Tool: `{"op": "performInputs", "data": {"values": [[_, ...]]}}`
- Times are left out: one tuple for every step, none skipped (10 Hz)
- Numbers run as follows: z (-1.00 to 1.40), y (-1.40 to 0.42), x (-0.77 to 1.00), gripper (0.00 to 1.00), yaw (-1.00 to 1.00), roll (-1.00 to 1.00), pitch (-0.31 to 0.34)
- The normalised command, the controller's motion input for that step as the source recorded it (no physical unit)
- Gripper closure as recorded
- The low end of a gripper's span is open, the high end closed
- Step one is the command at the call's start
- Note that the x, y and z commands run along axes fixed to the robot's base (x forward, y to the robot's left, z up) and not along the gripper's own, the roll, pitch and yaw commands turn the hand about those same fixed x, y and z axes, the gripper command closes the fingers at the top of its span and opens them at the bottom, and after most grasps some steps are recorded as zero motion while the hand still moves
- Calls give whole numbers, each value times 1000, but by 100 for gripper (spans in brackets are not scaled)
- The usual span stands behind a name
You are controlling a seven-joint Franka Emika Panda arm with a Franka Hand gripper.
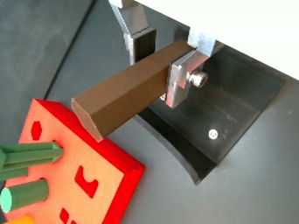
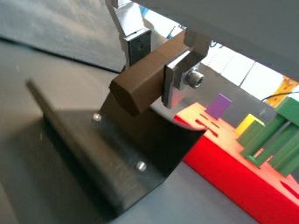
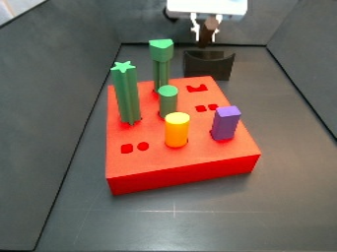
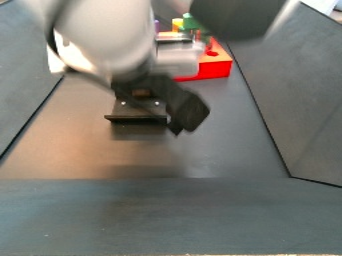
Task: Pick up the hexagon object. Move up. Place the hexagon object on the fixture. Regrasp the hexagon object. Move to above the board. Insert the hexagon object.
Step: Place the hexagon object on the fixture, then regrasp the hexagon object.
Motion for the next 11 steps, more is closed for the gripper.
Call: {"op": "performInputs", "data": {"values": [[-1000, 116, 181, 100, -170, -452, 48], [-1000, 118, 192, 100, -146, -239, 36], [-1000, 119, 197, 100, -137, -191, 24], [-765, 98, 153, 100, -124, -160, 14], [-651, 90, 136, 100, -117, -156, 8], [-564, 71, 92, 100, -98, -119, -4], [0, 0, 0, 0, 0, 0, 0], [1000, 0, 0, 0, -58, -20, -44], [1000, 3, -2, 0, -52, -11, -45], [1000, 4, -16, 0, -29, 9, -40], [1000, -6, -26, 0, 0, 37, -34]]}}
